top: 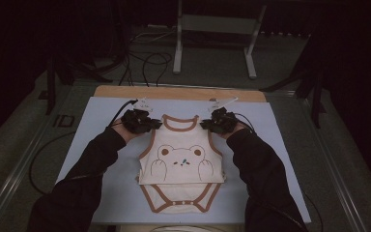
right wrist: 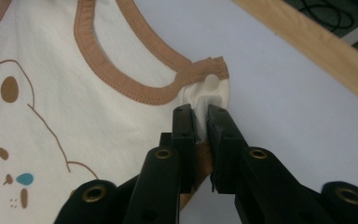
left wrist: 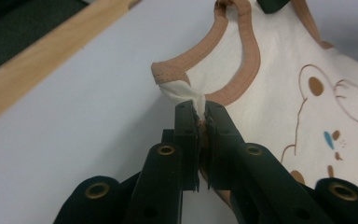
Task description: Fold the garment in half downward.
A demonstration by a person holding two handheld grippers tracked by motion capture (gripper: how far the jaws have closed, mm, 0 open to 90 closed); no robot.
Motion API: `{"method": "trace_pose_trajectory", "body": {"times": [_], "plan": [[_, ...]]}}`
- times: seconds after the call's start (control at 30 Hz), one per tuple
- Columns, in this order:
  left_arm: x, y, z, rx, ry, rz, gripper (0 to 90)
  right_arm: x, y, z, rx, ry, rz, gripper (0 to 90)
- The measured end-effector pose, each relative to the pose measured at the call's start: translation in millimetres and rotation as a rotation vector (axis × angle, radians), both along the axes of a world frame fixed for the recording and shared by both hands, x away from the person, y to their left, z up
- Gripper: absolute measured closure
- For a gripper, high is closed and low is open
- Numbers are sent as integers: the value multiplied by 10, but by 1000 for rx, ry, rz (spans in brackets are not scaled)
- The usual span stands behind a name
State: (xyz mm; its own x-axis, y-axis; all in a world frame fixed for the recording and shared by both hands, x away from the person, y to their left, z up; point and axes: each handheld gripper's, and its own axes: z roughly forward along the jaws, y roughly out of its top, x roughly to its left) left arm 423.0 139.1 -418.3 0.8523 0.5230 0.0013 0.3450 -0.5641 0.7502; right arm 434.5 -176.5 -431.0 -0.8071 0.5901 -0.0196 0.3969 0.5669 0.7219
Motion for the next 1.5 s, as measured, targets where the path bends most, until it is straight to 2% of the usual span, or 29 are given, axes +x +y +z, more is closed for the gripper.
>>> {"method": "trace_pose_trajectory", "body": {"times": [0.37, 0.4, 0.77, 0.93, 1.13, 1.5], "plan": [[11, 58, 247, -24, -48, 7, 853, 15, 18, 201, 15, -52, 5, 827], [9, 63, 294, -31, -62, 9, 853, 14, 17, 224, 20, -54, 3, 826], [39, 65, 549, -44, -112, 15, 853, 43, -4, 570, 31, -133, -2, 827], [1, 65, 659, -59, -135, 10, 853, 19, -14, 702, 43, -160, -4, 826], [-88, 82, 682, -62, -155, -1, 853, -87, -35, 767, 60, -175, -2, 827], [-331, 76, 607, -74, -148, -34, 852, -373, -73, 724, 51, -202, 31, 826]]}}
